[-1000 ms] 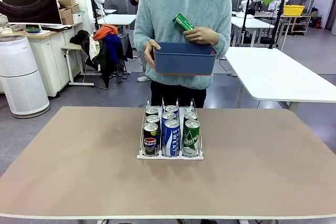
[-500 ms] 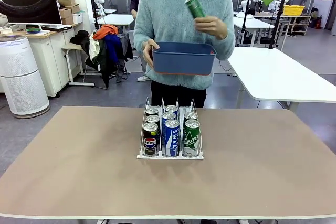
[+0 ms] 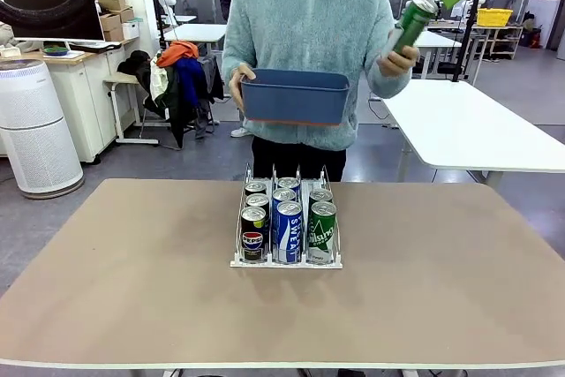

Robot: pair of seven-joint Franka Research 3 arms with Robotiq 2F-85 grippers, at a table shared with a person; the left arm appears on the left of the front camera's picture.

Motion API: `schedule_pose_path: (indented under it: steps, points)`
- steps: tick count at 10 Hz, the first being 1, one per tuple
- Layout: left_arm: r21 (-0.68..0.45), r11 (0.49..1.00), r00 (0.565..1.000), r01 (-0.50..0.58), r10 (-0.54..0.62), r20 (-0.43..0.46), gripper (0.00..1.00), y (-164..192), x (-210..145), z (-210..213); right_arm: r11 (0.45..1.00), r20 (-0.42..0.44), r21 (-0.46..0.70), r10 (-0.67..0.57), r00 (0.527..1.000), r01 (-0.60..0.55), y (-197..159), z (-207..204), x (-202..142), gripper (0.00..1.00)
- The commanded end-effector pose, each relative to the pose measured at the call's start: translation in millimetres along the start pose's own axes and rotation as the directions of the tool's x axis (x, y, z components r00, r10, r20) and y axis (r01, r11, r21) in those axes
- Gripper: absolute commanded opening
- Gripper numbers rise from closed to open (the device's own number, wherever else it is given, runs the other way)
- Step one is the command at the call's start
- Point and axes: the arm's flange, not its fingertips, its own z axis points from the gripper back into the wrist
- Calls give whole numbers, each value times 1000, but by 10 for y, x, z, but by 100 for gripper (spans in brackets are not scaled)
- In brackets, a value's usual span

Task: Fill the beverage cans into the dispenser.
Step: Pick up the Sprite handed by the human.

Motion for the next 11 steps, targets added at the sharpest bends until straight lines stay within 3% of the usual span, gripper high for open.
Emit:
schedule_pose_path:
  steps: [1,11]
  points:
    - [2,1000,1000,-2,2,1,97,8,-7,12,1000,-1,2,-1,1000,1,8,-2,-12,100]
    - [2,1000,1000,-2,2,1,97,8,-7,12,1000,-1,2,-1,1000,1,8,-2,-12,100]
